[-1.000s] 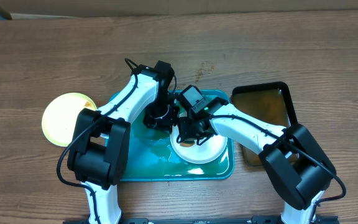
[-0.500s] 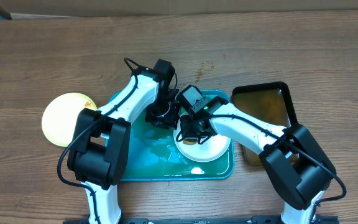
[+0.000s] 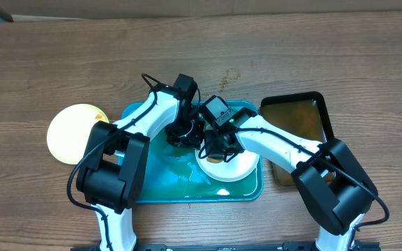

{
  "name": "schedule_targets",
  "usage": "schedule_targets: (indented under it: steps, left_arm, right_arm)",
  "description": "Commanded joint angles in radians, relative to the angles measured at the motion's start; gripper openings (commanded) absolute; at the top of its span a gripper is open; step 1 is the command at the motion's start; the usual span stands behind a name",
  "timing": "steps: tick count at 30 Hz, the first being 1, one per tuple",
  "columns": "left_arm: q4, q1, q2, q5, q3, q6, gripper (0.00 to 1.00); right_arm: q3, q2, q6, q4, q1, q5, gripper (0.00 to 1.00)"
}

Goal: Clean dirty plates on tray and stack at the side
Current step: 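Scrub the white plate with the sponge while left gripper holds it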

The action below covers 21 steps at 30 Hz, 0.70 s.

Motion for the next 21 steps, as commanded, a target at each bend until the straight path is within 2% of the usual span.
schedule_targets:
  steps: [1, 11, 21]
  left_arm:
    - [0.013, -0.012, 0.013, -0.05, -0.05, -0.037, 0.04]
    - [0.017, -0.012, 0.013, -0.052, -0.063, -0.059, 0.04]
    - [0.016, -0.012, 0.013, -0.053, -0.063, -0.081, 0.04]
  right_arm:
    - [-0.021, 0.03, 0.005, -0.012, -0.002, 0.049, 0.04]
    - [-0.018, 0.029, 0.011, -0.026, -0.033, 0.147, 0.04]
    - [-0.019, 0.029, 0.054, -0.097, -0.188, 0.145, 0.04]
